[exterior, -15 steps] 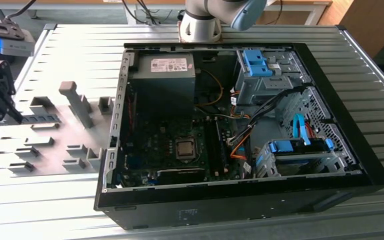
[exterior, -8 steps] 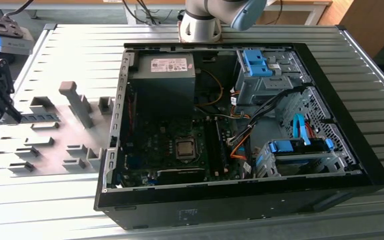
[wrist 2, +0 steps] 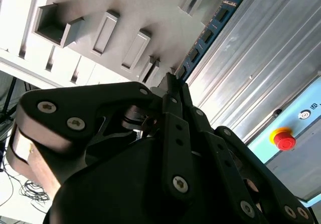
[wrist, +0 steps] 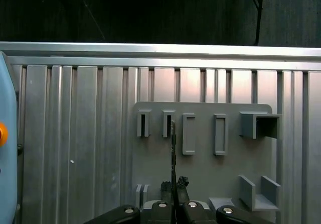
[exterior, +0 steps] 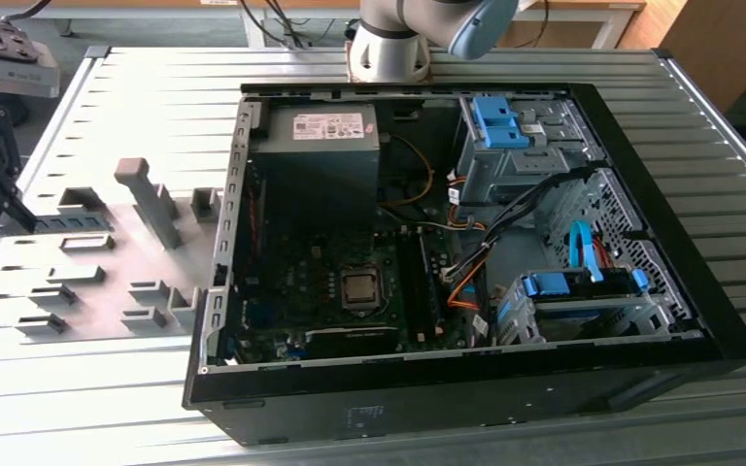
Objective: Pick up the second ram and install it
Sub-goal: 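Pick up the second ram and move it above second insertion slot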
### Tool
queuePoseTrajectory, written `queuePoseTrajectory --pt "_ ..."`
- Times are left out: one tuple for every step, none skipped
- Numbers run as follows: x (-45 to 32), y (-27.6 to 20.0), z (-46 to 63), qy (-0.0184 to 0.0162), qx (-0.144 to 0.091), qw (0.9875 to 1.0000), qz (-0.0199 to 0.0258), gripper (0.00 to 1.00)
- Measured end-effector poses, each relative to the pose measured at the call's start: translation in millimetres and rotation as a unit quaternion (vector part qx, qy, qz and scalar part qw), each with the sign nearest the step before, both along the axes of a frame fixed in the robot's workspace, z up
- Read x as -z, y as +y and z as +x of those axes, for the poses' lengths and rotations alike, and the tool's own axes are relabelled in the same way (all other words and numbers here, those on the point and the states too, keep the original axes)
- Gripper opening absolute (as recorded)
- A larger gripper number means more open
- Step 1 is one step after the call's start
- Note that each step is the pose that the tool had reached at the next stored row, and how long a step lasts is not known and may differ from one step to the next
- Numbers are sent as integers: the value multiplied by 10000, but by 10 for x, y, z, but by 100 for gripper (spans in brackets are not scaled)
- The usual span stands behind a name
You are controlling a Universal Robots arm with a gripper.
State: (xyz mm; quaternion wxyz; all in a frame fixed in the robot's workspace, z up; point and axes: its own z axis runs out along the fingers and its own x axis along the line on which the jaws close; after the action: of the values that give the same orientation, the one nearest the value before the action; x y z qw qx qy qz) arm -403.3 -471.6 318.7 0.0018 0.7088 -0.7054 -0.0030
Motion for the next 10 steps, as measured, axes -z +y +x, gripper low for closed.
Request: queuePoseTrajectory --pt "-16 0 0 0 0 10000 0 14" --pt "-31 0 0 0 0 10000 0 14" --pt "-46 0 0 0 0 10000 0 14" --pt "-60 0 0 0 0 10000 0 14" --pt "-73 0 0 0 0 10000 0 14" --pt "-85 0 0 0 0 10000 0 14" --pt "-97 0 0 0 0 10000 0 14" --pt "-108 0 0 0 0 10000 0 14" --pt "-120 0 0 0 0 10000 0 14" --pt "-129 0 0 0 0 10000 0 14"
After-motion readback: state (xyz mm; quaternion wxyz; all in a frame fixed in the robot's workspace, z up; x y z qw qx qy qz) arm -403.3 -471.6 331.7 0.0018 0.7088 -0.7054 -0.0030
